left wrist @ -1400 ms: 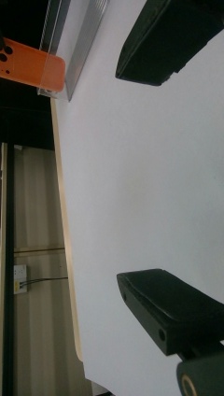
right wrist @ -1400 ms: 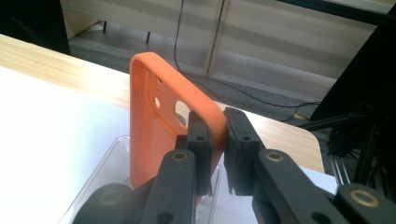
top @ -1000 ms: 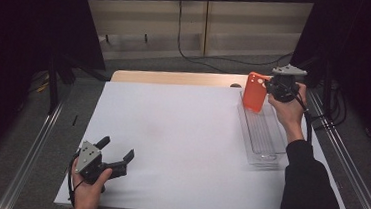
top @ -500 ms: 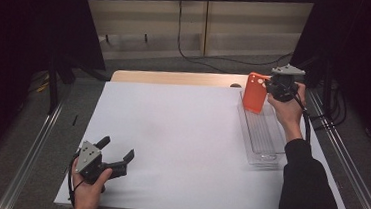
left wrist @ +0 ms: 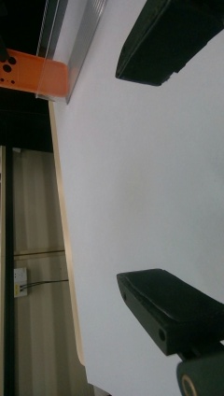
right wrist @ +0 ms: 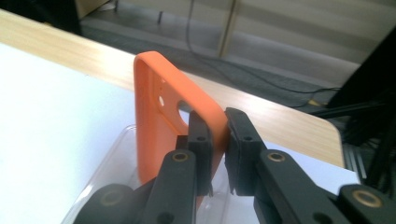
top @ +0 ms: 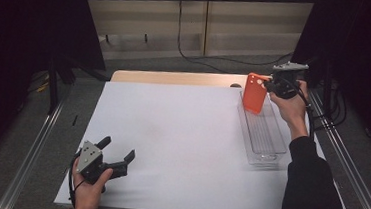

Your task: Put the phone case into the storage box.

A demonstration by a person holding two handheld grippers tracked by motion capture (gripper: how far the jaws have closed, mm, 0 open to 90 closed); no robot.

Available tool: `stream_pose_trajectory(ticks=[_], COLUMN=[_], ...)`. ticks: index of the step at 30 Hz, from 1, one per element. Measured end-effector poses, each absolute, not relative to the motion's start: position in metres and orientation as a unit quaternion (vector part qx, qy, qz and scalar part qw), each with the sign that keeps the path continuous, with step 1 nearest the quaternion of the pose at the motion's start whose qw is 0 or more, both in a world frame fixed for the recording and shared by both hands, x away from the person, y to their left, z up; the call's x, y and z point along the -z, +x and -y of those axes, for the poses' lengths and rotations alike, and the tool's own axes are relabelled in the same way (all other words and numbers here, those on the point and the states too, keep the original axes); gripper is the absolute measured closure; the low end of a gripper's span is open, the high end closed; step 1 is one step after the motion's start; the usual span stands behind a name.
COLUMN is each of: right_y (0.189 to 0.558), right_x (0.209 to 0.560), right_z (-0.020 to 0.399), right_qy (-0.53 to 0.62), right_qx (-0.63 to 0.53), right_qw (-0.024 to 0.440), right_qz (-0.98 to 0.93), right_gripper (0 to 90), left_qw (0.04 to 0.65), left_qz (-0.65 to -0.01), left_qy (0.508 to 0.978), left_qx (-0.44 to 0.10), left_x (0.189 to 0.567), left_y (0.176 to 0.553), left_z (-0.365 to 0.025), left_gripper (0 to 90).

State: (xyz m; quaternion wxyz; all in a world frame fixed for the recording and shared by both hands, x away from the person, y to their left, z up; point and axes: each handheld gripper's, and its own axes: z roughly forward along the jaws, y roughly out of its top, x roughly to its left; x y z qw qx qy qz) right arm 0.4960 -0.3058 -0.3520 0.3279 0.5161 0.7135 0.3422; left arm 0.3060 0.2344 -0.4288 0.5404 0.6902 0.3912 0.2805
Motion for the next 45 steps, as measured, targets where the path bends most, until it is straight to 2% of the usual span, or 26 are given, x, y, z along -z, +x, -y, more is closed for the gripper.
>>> stream_pose_trajectory(ticks=[7, 13, 45], right_y=[0.501, 0.505, 0.527], right_x=[0.342, 0.343, 0.349], right_z=[0.304, 0.302, 0.311], right_qy=[0.513, 0.503, 0.523], right_qx=[-0.327, -0.312, -0.305], right_qw=[0.288, 0.308, 0.309], right_qz=[-0.740, -0.745, -0.733], right_gripper=[81.3, 81.7, 81.9], left_qw=[0.539, 0.538, 0.538], left_qz=[-0.392, -0.391, -0.387], left_qy=[0.691, 0.693, 0.694], left_qx=[-0.281, -0.280, -0.280], left_x=[0.429, 0.429, 0.429], left_y=[0.306, 0.306, 0.307], left_z=[-0.234, -0.235, -0.232], left_gripper=[3.9, 3.9, 3.9])
